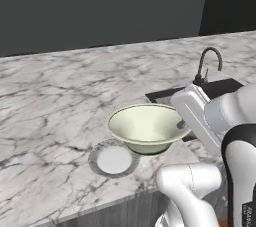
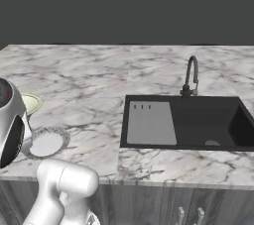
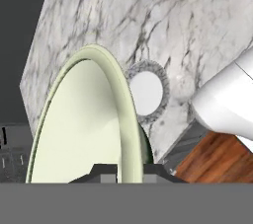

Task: Move the bowls from the cabinet to the plates on the dining table.

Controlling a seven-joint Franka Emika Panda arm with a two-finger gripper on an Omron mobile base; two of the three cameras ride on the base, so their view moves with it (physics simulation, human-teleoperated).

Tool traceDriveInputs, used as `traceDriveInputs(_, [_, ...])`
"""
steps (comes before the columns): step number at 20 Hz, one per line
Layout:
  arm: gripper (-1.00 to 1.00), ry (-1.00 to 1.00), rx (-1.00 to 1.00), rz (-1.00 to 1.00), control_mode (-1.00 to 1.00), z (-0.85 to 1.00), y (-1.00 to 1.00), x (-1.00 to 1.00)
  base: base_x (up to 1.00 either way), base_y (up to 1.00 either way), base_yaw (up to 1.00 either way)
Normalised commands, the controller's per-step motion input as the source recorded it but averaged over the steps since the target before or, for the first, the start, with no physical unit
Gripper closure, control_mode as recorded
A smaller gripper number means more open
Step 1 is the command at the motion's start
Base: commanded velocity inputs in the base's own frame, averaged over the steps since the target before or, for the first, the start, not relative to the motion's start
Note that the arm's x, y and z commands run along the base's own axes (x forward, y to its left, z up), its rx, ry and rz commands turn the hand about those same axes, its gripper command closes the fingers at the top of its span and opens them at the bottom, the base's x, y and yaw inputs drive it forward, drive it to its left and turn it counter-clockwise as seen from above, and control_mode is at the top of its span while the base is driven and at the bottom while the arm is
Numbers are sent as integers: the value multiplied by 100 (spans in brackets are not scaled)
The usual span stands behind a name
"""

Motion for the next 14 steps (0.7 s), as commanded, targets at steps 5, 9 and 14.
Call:
traceDriveInputs(5, [100, 0, 0, 0, -100, -41, 5, 10, 0, 0, 0])
traceDriveInputs(9, [100, 0, -3, 0, -100, -28, 0, 19, 0, 0, 0])
traceDriveInputs(14, [100, -8, -9, 0, -100, -34, 1, 18, 0, 0, 0])
